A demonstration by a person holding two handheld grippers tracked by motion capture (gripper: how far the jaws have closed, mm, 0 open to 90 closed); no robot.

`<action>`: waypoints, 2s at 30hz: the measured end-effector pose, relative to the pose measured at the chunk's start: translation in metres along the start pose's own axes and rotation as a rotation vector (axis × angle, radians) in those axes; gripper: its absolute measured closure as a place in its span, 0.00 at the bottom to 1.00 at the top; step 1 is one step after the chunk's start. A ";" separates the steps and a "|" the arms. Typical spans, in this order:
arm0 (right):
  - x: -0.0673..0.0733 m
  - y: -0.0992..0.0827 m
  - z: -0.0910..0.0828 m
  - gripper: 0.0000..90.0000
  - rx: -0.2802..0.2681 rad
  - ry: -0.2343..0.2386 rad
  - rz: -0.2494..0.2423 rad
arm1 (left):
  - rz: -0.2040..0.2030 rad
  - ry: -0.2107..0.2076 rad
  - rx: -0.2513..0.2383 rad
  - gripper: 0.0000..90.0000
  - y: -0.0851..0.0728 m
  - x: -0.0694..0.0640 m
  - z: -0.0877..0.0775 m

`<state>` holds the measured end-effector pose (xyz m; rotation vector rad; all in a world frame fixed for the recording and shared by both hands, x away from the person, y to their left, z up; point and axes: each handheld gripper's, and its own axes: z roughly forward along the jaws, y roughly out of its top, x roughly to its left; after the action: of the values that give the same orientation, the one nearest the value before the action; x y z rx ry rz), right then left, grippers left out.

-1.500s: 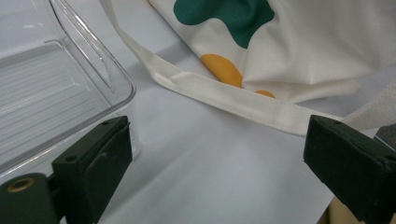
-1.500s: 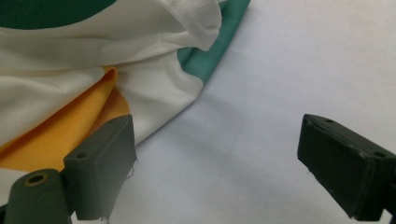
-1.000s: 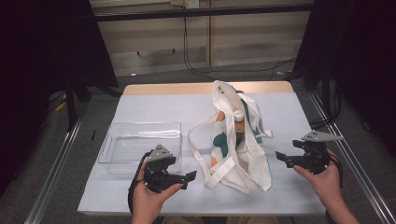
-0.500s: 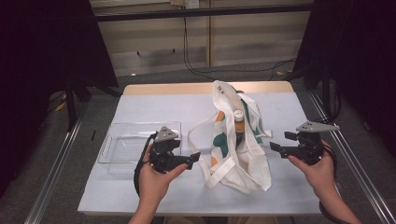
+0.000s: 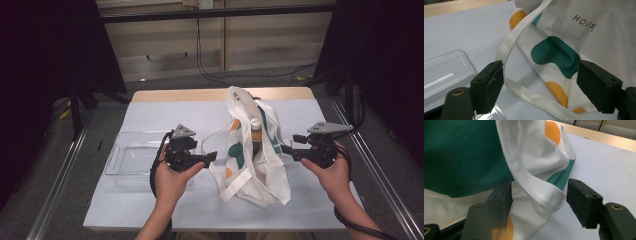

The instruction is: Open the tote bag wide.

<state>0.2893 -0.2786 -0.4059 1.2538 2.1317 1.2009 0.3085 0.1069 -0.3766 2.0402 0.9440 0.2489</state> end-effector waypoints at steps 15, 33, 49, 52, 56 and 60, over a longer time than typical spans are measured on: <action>-0.001 0.010 0.008 0.83 -0.003 0.036 -0.012 | 0.023 0.019 -0.008 0.37 0.023 0.002 0.019; -0.014 0.002 0.009 0.97 0.012 0.031 0.066 | 0.108 0.005 -0.026 0.79 0.055 0.002 0.042; -0.038 -0.028 0.014 0.98 0.066 -0.002 0.150 | 0.019 0.035 0.043 0.94 0.047 0.019 0.059; -0.041 -0.036 0.015 0.98 0.082 -0.012 0.173 | 0.014 0.035 0.048 0.95 0.046 0.019 0.061; -0.045 -0.049 0.016 0.98 0.111 -0.028 0.189 | 0.020 0.047 0.069 0.96 0.045 0.019 0.062; -0.049 -0.057 0.013 0.98 0.118 -0.032 0.206 | 0.010 0.049 0.068 0.96 0.044 0.019 0.062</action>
<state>0.2949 -0.3275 -0.4644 1.5654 2.1186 1.1400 0.3749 0.0665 -0.3837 2.1096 0.9843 0.2773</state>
